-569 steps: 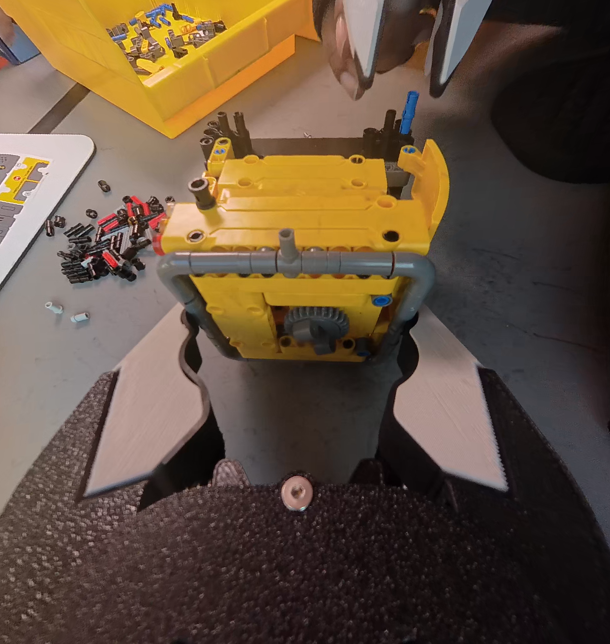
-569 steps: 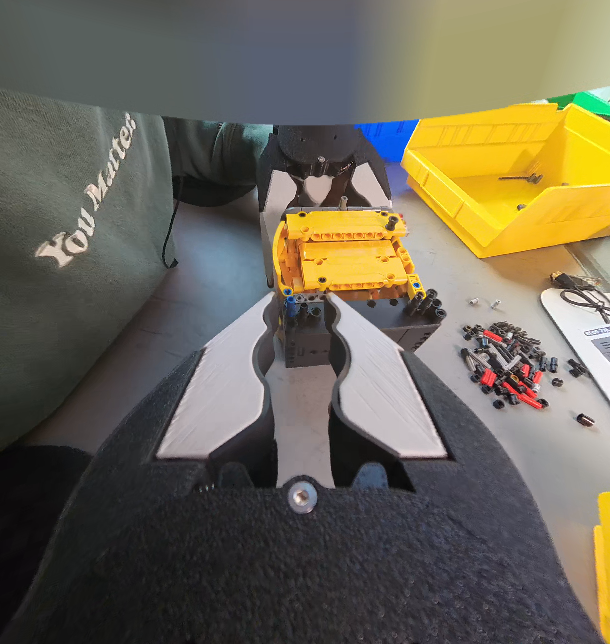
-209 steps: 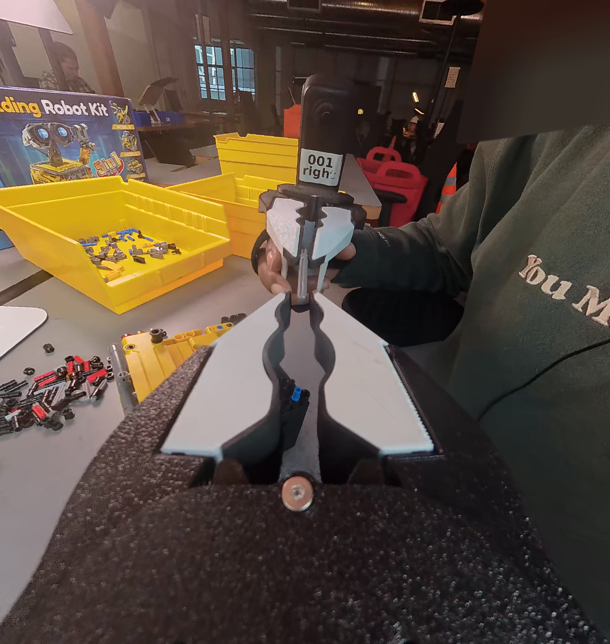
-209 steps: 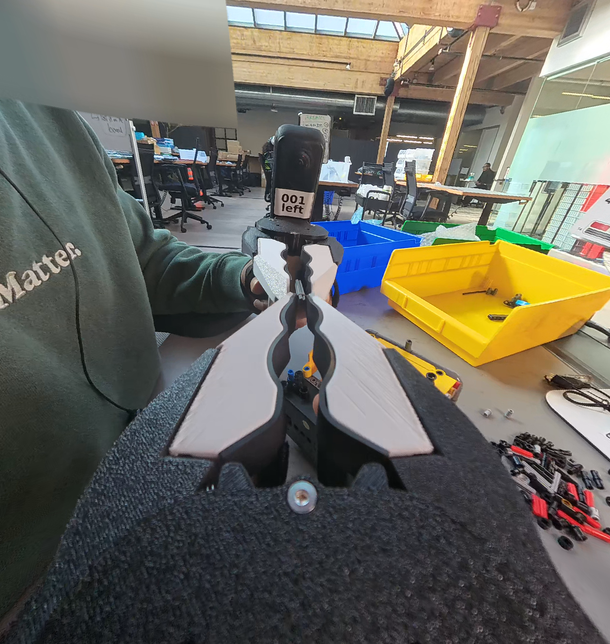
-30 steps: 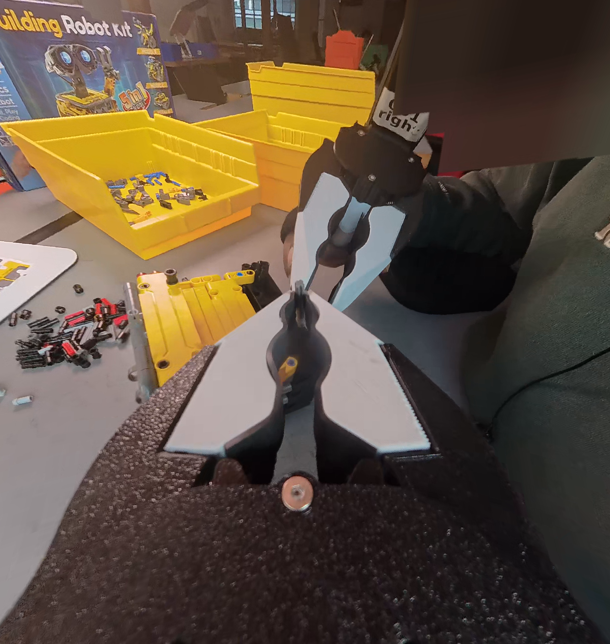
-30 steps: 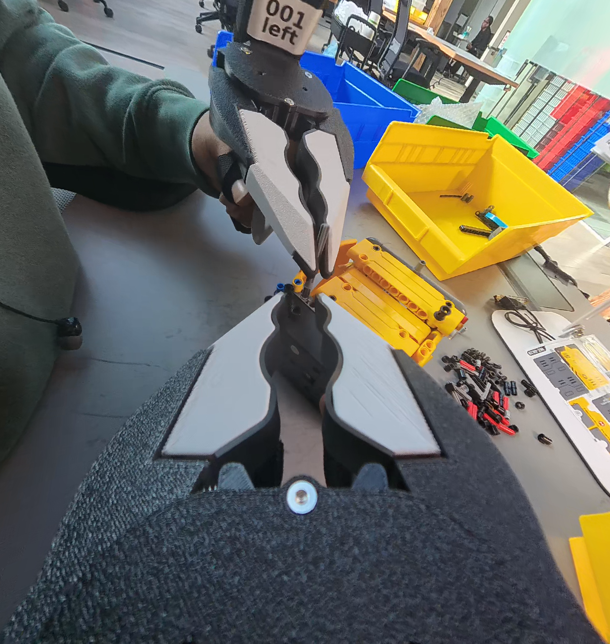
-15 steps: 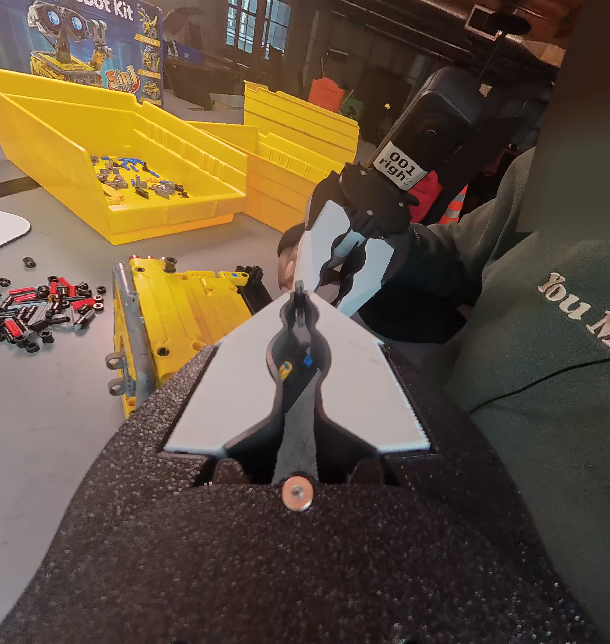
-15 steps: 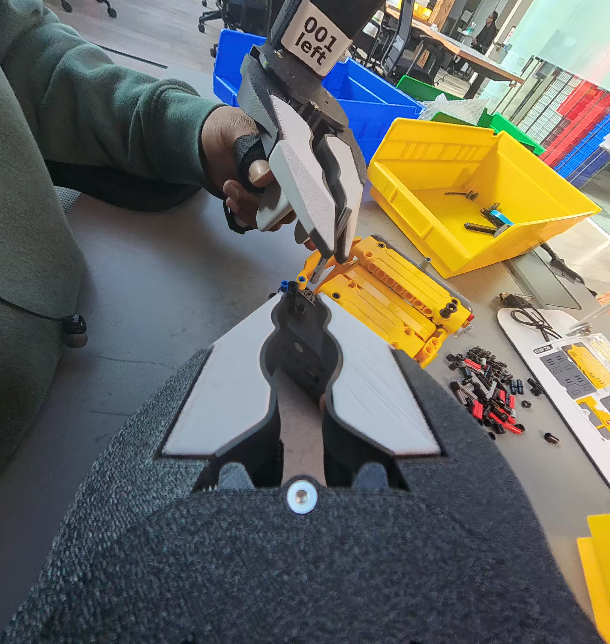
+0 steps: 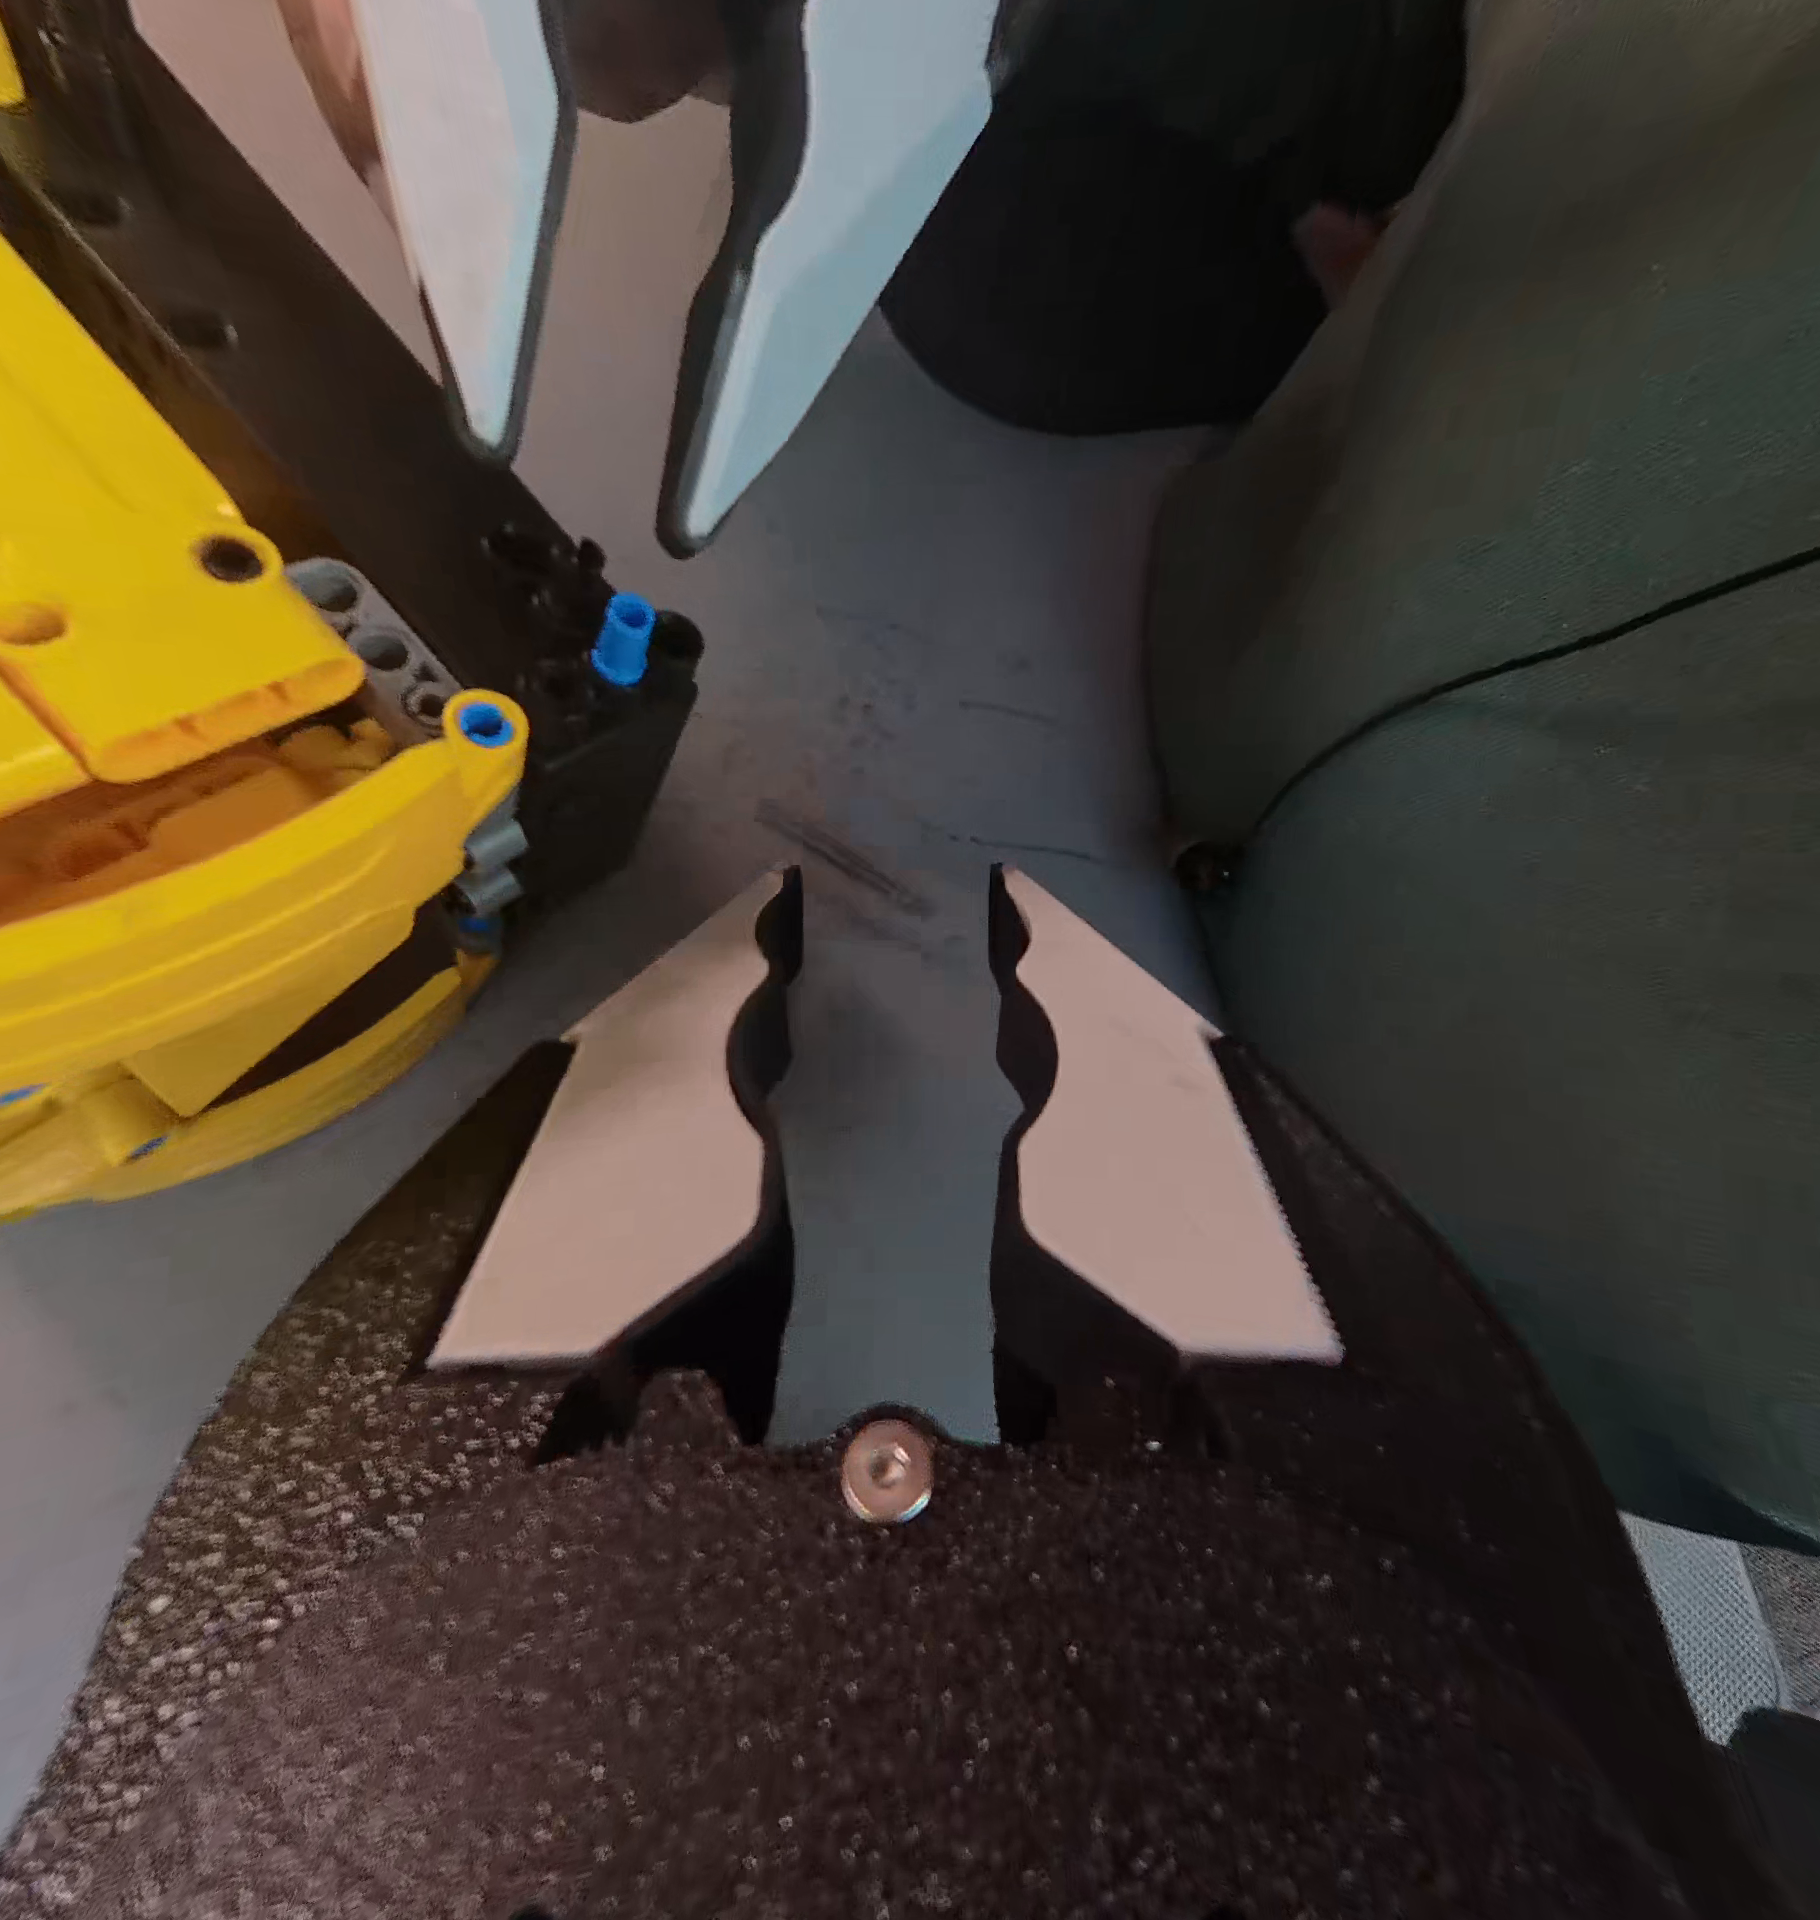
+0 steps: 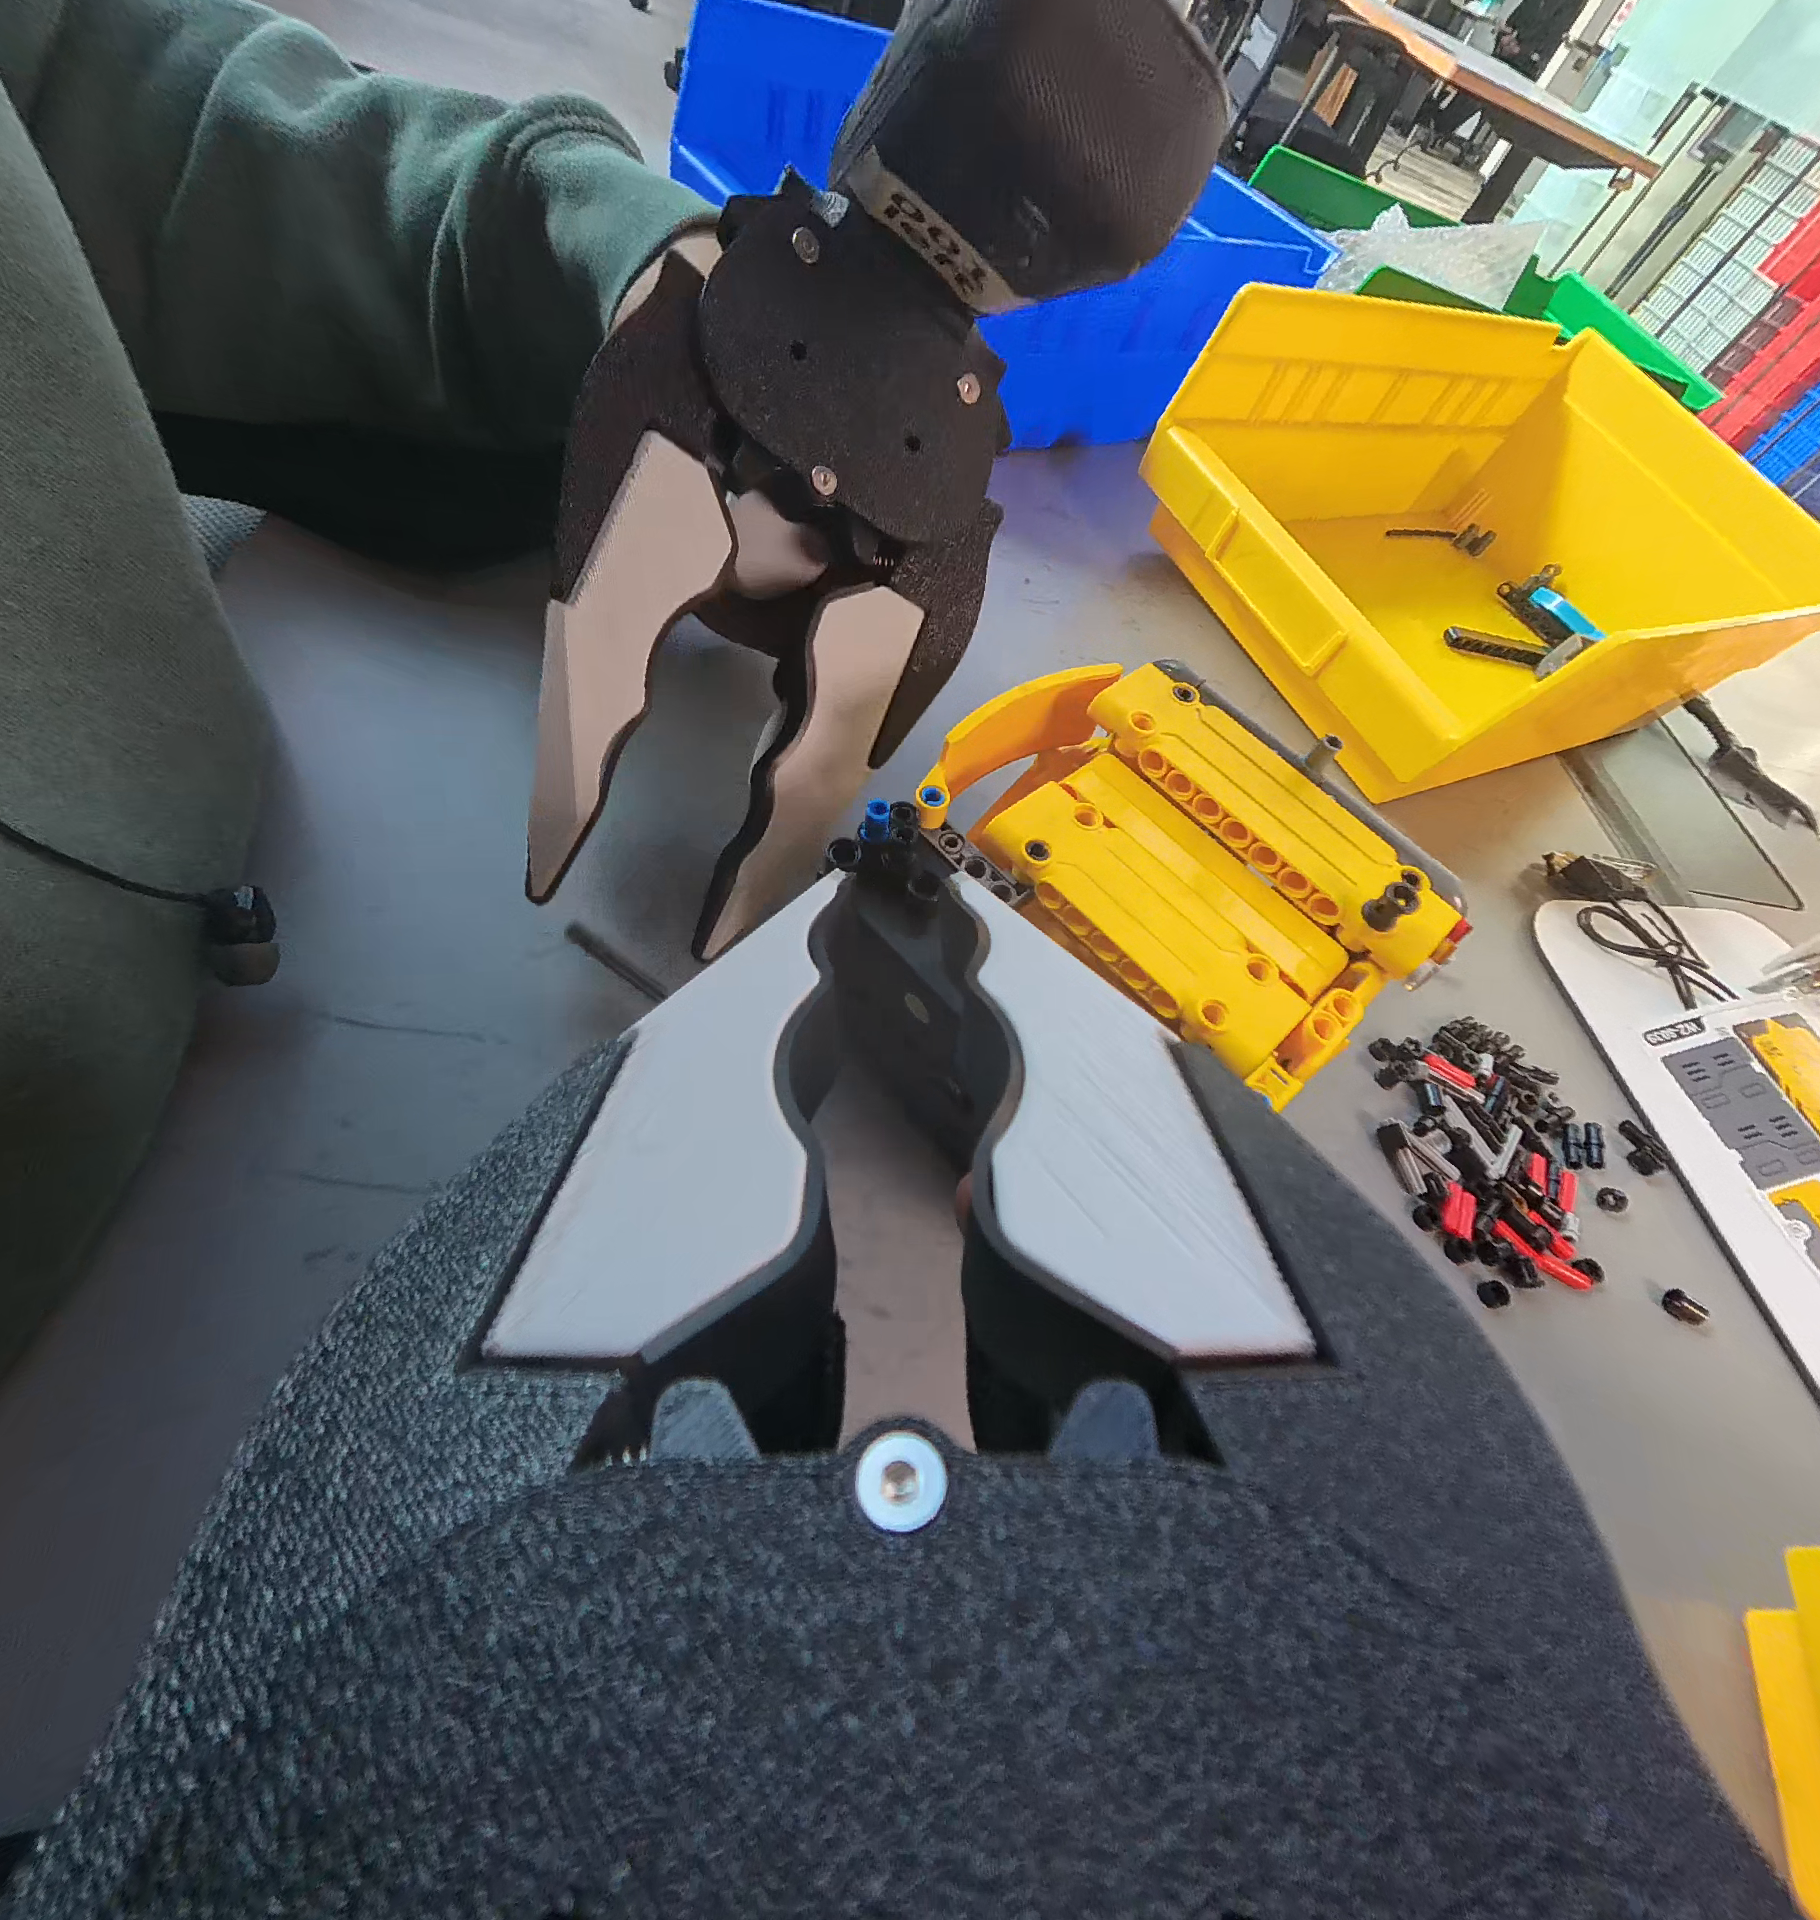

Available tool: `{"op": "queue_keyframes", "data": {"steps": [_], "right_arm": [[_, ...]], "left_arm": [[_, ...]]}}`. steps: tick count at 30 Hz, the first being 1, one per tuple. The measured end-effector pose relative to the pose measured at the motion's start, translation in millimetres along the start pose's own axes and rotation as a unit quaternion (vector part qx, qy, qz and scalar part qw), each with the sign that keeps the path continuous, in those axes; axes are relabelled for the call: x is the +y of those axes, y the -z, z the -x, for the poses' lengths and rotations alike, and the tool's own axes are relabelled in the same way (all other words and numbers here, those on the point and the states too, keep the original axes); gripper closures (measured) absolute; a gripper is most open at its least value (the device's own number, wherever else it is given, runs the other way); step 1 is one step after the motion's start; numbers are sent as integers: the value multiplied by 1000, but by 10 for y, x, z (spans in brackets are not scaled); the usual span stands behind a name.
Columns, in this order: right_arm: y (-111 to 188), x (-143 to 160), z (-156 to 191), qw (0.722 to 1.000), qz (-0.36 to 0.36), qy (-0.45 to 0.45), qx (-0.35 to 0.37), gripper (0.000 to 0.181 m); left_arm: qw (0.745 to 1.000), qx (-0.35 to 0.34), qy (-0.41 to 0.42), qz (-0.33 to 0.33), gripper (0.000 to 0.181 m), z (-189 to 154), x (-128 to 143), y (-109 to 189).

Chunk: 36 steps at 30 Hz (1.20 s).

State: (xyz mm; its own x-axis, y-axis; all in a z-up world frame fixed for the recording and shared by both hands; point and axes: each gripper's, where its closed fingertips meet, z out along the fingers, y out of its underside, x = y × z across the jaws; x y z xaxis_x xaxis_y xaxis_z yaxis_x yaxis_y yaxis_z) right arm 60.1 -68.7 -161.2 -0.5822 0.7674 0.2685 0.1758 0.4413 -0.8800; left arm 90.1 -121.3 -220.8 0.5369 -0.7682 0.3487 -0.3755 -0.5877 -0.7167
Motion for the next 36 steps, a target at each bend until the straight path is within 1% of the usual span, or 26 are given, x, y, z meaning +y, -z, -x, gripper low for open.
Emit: {"op": "queue_keyframes", "data": {"steps": [1, 3, 5, 7, 8, 10, 11, 12, 14, 16, 17, 19, 22, 24, 26, 32, 36], "right_arm": [[-2, -8, 3, 1000, 1, -2, -3, 166], [-13, -9, 16, 1000, 11, 3, -10, 166], [-17, 10, 28, 999, 36, 30, -21, 166], [-8, 18, 6, 994, 71, 68, -38, 166], [0, 12, -20, 991, 90, 90, -49, 166], [-1, -28, -80, 981, 123, 128, -75, 167], [-9, -45, -83, 975, 139, 143, -96, 167], [-24, -47, -79, 968, 157, 160, -117, 167], [-56, -3, -41, 948, 193, 195, -159, 167], [-98, 6, 1, 934, 213, 215, -188, 167], [-121, 4, 20, 930, 219, 218, -197, 168], [-144, 23, 53, 923, 232, 220, -215, 173], [-159, 37, 36, 919, 246, 211, -226, 175], [-173, 67, 56, 916, 252, 202, -238, 175], [-171, 74, 79, 914, 255, 193, -249, 175], [-164, 20, 131, 928, 204, 194, -246, 177], [-155, -8, 159, 943, 160, 156, -247, 178]], "left_arm": [[1000, -3, -6, -8, 146, -14, -24, 70], [999, -30, -26, -34, 151, 9, -103, 289], [992, -70, -46, -93, 154, 60, -272, 563], [977, -129, -65, -159, 153, 174, -478, 831], [967, -162, -79, -180, 151, 236, -549, 939], [946, -237, -113, -188, 138, 398, -629, 1093], [940, -263, -128, -175, 128, 473, -637, 1125], [939, -273, -135, -157, 117, 544, -625, 1123], [949, -261, -127, -121, 100, 691, -558, 1063], [964, -228, -101, -97, 82, 808, -464, 962], [968, -216, -89, -89, 76, 860, -421, 906], [972, -201, -79, -98, 68, 942, -400, 801], [979, -156, -55, -121, 69, 923, -402, 629], [980, -146, -47, -125, 70, 921, -380, 541], [978, -147, -52, -137, 71, 912, -381, 528], [980, -137, -56, -132, 79, 882, -316, 522], [982, -127, -60, -128, 79, 854, -309, 502]]}}
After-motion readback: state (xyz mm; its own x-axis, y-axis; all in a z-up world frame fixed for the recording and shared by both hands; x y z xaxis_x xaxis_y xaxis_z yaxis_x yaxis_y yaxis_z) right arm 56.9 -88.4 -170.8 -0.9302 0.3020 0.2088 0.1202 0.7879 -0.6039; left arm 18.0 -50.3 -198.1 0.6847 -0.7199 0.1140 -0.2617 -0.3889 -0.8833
